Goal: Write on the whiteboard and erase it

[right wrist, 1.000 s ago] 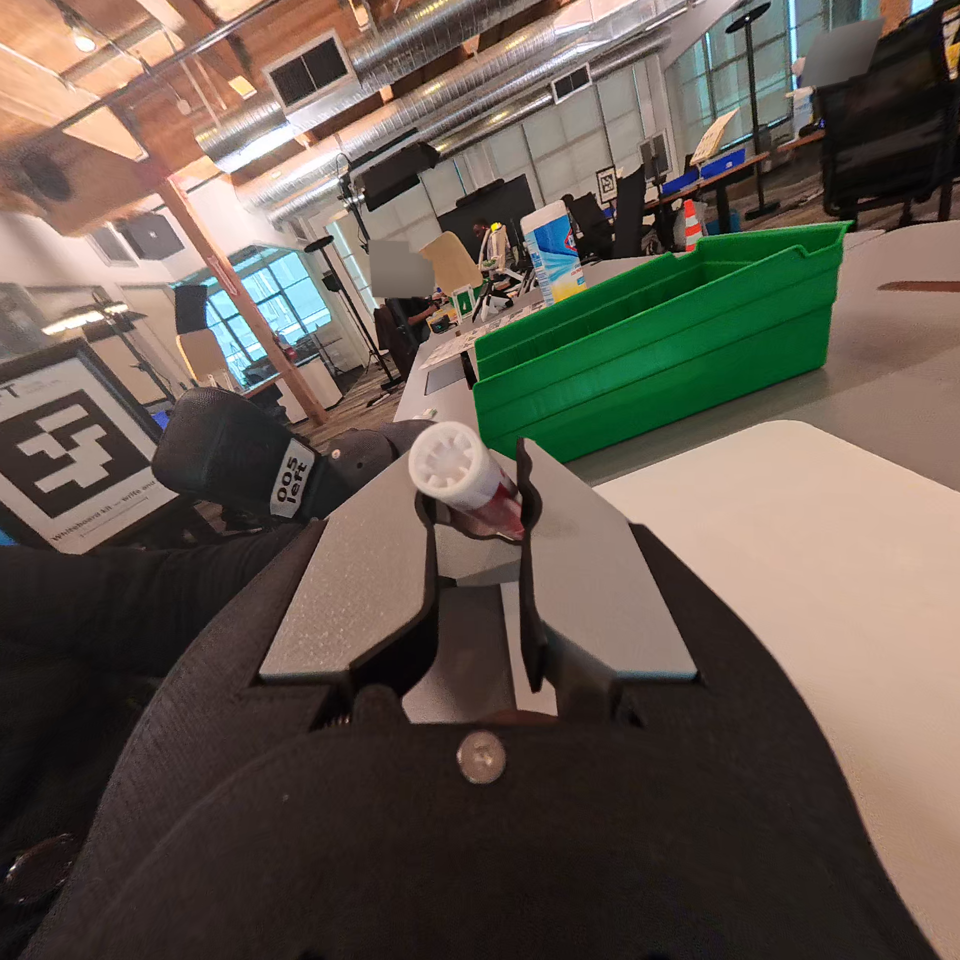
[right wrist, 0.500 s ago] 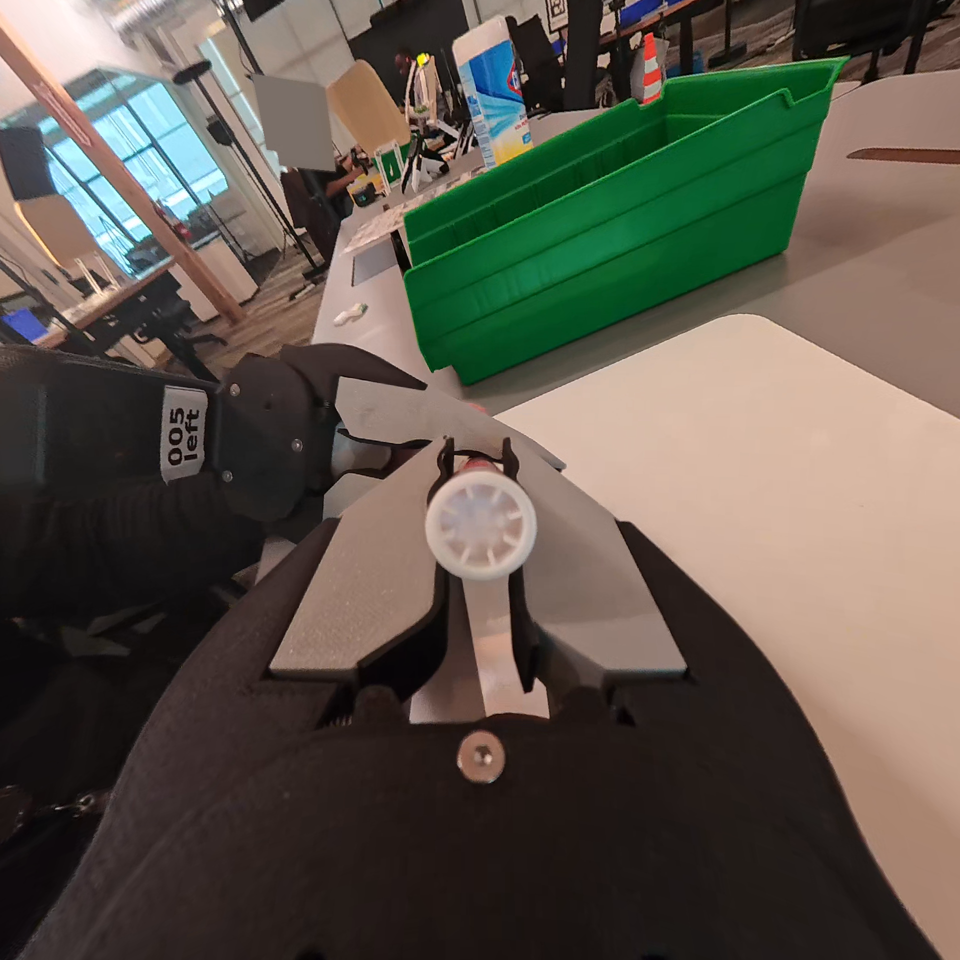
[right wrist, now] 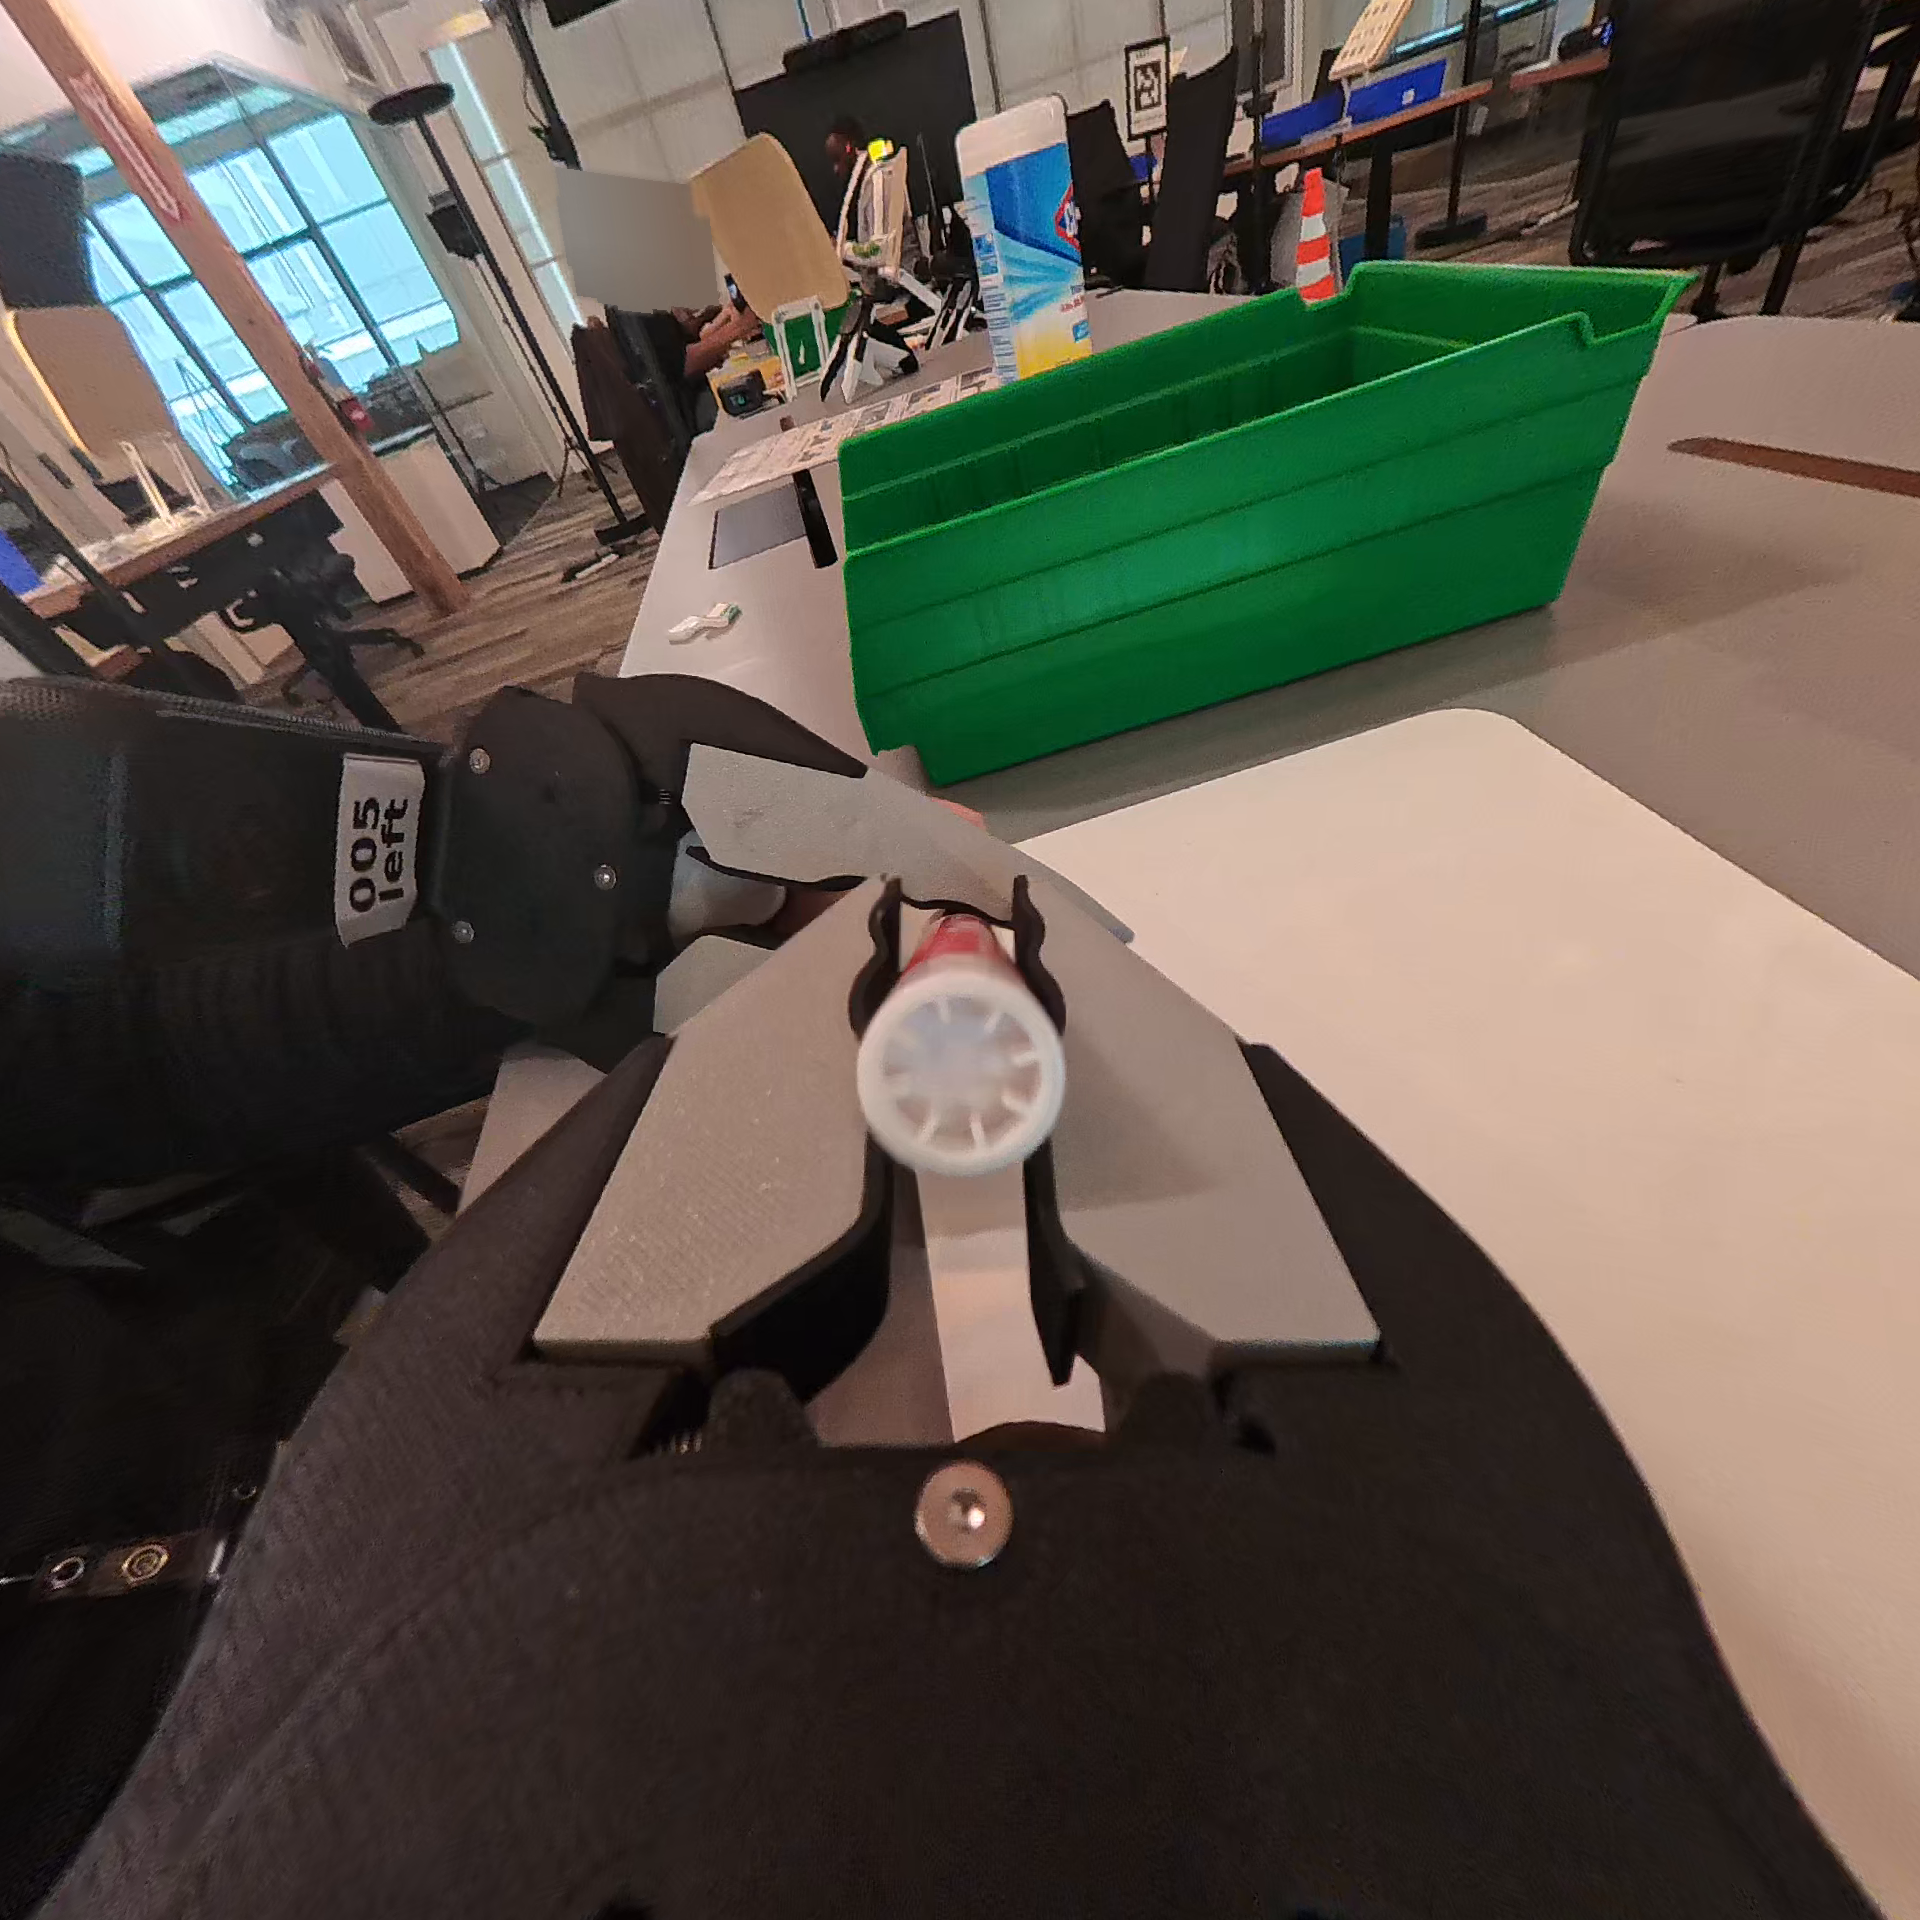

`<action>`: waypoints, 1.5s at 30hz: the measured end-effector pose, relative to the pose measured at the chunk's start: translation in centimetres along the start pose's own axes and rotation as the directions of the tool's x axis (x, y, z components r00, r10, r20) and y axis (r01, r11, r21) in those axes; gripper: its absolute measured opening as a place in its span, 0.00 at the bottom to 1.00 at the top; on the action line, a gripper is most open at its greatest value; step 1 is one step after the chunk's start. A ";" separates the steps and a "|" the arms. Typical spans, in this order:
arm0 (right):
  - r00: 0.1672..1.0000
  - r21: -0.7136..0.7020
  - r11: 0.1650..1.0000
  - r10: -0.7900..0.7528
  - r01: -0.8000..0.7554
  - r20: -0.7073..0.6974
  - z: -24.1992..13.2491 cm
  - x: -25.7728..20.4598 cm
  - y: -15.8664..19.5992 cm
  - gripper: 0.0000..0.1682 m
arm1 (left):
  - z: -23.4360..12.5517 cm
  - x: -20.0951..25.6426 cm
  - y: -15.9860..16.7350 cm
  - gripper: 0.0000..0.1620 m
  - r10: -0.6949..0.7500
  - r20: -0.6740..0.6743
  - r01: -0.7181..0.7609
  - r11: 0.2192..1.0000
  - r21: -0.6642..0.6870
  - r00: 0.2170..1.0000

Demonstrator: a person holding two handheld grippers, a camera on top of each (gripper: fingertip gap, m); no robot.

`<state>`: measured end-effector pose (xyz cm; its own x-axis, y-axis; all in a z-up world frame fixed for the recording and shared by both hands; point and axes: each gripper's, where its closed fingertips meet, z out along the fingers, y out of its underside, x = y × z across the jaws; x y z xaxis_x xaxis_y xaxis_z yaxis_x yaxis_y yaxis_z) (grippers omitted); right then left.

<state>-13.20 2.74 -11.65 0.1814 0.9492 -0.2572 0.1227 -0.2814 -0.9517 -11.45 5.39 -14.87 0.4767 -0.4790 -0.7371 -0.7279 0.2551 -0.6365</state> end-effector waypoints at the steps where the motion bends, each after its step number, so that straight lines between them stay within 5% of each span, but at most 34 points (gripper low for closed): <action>1: 1.000 -0.002 1.000 0.013 -0.013 0.008 0.2 -0.1 0.0 0.17 | -0.1 0.1 -0.3 0.07 0.016 0.000 -0.016 1.000 0.018 1.000; 6: 1.000 -0.001 1.000 -0.006 0.006 0.013 0.6 -0.4 0.1 0.18 | 0.1 0.8 -0.5 0.07 0.087 0.013 -0.087 0.996 0.008 0.996; 16: 0.998 0.044 0.998 0.040 -0.043 0.056 0.8 -0.9 -0.4 0.22 | 0.1 0.6 -1.3 0.07 0.004 0.017 -0.005 0.999 0.035 1.000; 21: 0.995 0.111 0.993 0.033 -0.044 0.096 0.2 -1.6 -1.5 0.17 | -0.4 0.5 -2.5 0.08 0.035 0.046 -0.039 0.995 0.091 0.998; 30: 0.999 0.045 0.999 -0.024 0.023 0.024 0.3 -1.0 -0.8 0.17 | 0.2 1.3 -1.6 0.09 0.025 -0.003 -0.025 0.999 0.045 1.000; 39: 0.984 0.030 0.994 -0.104 0.101 0.145 -0.2 -3.7 -0.9 0.16 | -2.2 3.1 -3.6 0.08 -0.230 -0.351 0.288 0.950 0.122 0.908; 44: 0.946 0.046 0.979 -0.206 0.201 0.251 -0.5 -6.5 -0.8 0.15 | -4.8 4.8 -5.0 0.08 -0.320 -0.627 0.475 0.875 0.092 0.711; 45: 0.948 0.050 0.979 -0.204 0.197 0.246 -0.5 -6.5 -0.9 0.15 | -4.7 4.6 -5.0 0.08 -0.315 -0.617 0.472 0.876 0.104 0.721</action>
<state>-14.05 -3.24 -9.01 -0.0927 0.9915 -0.0912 0.1069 -0.0812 -0.9909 -7.96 -2.06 -13.96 0.2693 -0.9440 -0.1908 -0.3616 0.0845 -0.9285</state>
